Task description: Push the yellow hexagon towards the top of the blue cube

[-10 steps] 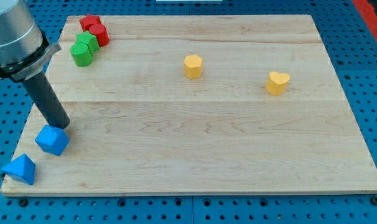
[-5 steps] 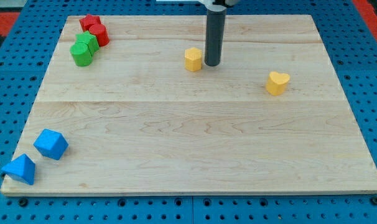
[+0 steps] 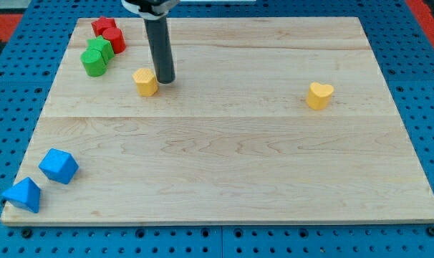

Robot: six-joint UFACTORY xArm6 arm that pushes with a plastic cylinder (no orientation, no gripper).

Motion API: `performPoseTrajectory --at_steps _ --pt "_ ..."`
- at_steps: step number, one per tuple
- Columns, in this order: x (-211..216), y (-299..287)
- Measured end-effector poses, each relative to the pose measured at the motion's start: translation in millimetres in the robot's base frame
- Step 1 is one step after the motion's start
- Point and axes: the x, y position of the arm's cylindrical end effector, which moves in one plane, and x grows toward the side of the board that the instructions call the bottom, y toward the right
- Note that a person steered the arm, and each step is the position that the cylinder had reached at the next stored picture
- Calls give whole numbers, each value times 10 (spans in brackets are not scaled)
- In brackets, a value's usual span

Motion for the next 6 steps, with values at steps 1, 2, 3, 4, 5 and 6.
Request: performPoseTrajectory --at_steps 1,2,3,4,5,6 --pt "44 -337" --pt "-176 -410" --pt "-73 -1022" --pt "-74 -1351" --pt "-48 -1373" --pt "222 -1452"
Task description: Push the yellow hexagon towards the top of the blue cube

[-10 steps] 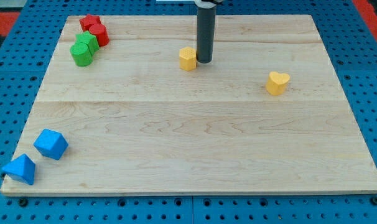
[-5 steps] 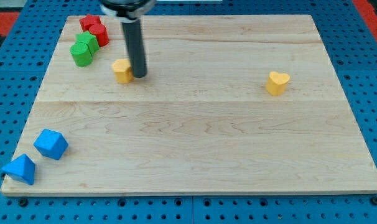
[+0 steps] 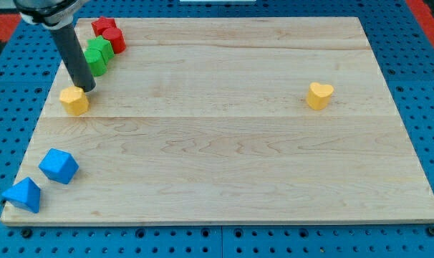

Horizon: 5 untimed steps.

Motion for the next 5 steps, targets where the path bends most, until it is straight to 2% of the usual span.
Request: performPoseTrajectory --at_steps 3,5 --pt "69 -378" --pt "542 138"
